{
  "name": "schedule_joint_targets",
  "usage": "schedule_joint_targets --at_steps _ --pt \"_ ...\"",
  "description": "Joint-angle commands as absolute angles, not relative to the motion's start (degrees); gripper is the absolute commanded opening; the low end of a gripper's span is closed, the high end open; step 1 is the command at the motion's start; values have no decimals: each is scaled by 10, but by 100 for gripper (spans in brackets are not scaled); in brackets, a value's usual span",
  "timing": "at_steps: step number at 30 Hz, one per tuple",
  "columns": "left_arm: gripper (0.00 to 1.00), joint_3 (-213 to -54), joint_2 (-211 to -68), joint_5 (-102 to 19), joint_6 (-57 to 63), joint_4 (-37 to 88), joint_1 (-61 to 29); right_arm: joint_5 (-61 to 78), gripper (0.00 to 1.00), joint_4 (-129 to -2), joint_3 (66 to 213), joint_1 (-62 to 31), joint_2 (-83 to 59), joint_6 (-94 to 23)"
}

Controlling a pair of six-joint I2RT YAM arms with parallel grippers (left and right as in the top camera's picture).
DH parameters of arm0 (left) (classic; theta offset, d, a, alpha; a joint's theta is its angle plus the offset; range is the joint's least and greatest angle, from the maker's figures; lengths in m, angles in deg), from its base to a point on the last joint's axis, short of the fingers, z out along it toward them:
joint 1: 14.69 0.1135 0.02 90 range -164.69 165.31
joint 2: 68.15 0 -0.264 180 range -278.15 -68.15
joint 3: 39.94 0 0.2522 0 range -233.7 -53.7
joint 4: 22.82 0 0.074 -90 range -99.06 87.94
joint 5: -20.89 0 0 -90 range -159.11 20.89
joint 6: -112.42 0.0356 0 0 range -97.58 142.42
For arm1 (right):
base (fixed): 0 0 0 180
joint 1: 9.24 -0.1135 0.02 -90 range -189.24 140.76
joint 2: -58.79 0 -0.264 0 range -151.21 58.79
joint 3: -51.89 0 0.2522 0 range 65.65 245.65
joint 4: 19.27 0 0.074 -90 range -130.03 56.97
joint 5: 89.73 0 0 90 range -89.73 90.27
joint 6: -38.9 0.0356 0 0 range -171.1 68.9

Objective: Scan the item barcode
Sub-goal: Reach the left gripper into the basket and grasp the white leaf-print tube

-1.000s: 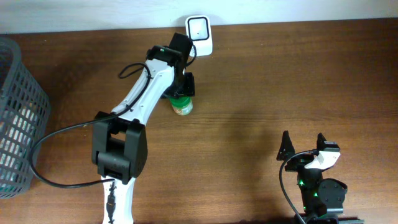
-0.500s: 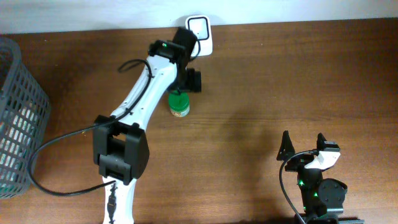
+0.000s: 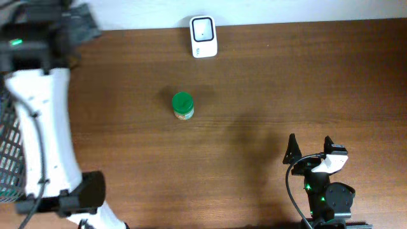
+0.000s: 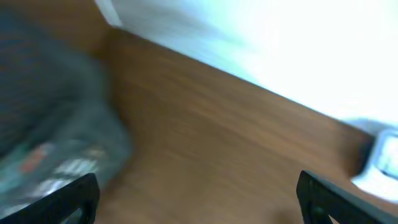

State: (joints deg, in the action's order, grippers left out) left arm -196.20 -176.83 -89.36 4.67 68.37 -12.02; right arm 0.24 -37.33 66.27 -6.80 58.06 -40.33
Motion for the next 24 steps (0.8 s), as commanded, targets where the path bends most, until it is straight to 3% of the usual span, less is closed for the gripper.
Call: schedule_joint_targets --at_steps 1,5,13,20,24 --pt "99 -1965 -1758 -914 38 701 -20 -2 98 -376 660 -65 584 -401" --pt "100 -1962 -1760 -906 -24 719 87 -2 98 -376 660 -65 584 -401" --pt "96 -1903 -1772 -822 -28 708 256 -2 98 -376 660 -65 584 -401" --pt "92 -1728 -1772 -813 -3 634 295 -2 98 -376 660 -65 584 -401" --pt "93 -1604 -1773 -767 97 526 298 -2 98 -376 660 -65 584 -401"
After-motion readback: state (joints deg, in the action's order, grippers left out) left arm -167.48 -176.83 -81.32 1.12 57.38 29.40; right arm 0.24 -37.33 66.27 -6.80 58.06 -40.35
